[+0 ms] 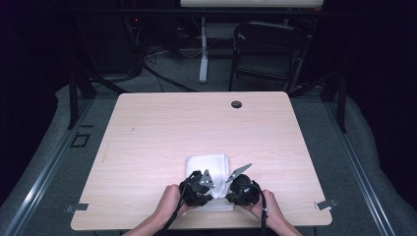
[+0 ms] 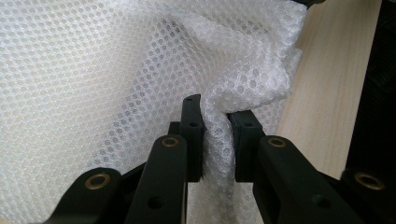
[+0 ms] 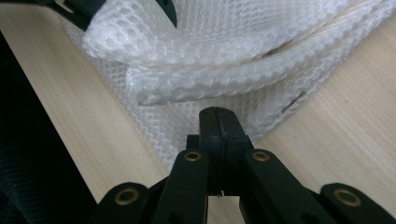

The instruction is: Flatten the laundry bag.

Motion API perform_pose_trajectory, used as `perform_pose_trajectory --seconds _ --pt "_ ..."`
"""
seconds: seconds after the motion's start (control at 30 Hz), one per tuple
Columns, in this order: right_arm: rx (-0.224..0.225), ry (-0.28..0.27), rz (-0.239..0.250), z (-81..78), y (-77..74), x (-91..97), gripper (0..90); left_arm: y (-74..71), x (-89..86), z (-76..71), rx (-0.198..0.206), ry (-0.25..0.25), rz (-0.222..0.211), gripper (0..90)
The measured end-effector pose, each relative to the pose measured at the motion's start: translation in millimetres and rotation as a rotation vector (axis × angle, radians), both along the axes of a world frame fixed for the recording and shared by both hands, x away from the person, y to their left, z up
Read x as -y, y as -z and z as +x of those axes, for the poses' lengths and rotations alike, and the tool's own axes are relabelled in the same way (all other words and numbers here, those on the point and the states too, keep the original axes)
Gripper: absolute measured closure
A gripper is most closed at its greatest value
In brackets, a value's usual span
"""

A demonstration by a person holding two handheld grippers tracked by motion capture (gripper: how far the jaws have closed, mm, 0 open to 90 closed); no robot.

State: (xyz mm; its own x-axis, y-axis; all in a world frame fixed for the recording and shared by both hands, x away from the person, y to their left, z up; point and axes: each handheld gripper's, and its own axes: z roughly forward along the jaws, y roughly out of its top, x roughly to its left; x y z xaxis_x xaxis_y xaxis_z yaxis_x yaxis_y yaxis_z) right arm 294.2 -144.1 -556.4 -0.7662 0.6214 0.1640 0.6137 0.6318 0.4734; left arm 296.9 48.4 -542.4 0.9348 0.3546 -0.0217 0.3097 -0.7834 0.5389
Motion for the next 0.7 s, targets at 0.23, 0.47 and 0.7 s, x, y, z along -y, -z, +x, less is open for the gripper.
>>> perform_pose_trajectory --seconds 0.23,0.47,0.7 --pt "-0.004 -0.008 -0.008 -0.9 2.1 -1.7 90.0 -5.9 -4.1 -1.2 0.022 -0.019 -0.019 80.3" --pt "-0.012 -0.022 -0.046 -0.4 -0.2 -1.7 90.0 -13.4 -12.3 -2.3 0.042 -0.043 -0.047 81.0" --pt "-0.01 -0.02 -0.043 -0.3 0.1 -1.5 90.0 -20.1 -23.1 -2.5 0.055 -0.076 -0.068 81.6"
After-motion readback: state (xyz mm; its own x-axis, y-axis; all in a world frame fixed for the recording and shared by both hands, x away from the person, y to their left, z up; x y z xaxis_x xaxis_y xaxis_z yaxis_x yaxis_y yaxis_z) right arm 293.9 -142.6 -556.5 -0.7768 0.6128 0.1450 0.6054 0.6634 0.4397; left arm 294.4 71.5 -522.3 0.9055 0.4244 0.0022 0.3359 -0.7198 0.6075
